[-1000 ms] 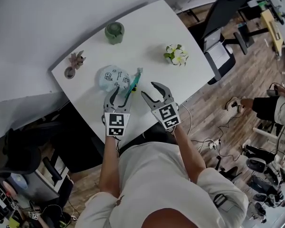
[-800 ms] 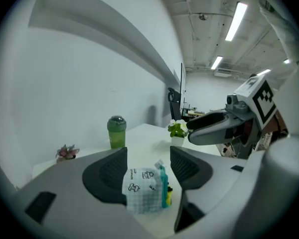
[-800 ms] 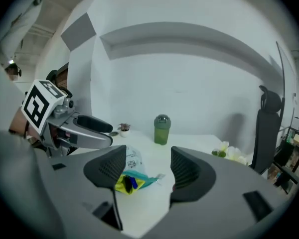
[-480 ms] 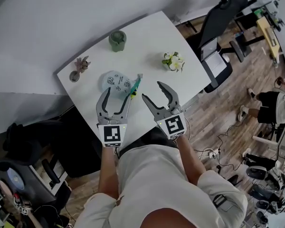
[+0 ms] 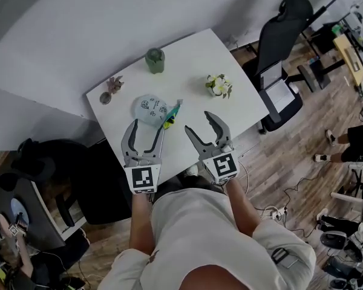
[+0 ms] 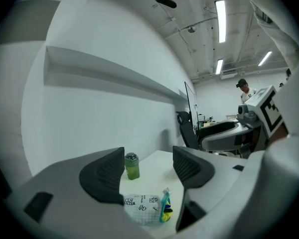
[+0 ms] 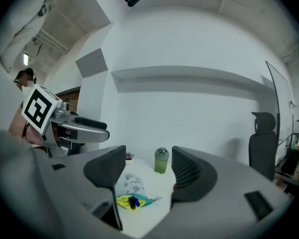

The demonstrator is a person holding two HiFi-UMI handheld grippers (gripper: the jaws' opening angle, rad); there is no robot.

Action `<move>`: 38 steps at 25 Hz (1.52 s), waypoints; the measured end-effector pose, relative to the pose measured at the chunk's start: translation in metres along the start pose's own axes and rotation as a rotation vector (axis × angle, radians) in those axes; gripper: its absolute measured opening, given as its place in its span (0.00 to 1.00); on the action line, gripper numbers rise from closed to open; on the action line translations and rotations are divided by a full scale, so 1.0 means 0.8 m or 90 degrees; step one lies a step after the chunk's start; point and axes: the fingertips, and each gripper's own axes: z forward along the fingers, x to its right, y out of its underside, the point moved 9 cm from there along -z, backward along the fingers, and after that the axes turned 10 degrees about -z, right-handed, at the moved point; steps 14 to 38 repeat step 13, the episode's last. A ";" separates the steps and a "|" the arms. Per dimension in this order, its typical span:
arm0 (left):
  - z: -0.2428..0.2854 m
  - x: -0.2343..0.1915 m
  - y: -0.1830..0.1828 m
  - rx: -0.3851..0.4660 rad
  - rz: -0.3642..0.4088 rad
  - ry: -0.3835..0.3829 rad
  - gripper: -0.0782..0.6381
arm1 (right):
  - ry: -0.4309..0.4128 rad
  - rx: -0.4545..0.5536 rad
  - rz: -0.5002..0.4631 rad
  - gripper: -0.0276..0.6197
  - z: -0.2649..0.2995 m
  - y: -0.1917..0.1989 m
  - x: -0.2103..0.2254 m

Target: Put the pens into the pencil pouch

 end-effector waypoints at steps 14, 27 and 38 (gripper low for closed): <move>-0.054 0.056 -0.018 0.019 0.019 -0.053 0.52 | -0.025 0.038 0.008 0.46 -0.053 -0.013 0.010; -0.054 0.056 -0.018 0.019 0.019 -0.053 0.52 | -0.025 0.038 0.008 0.46 -0.053 -0.013 0.010; -0.054 0.056 -0.018 0.019 0.019 -0.053 0.52 | -0.025 0.038 0.008 0.46 -0.053 -0.013 0.010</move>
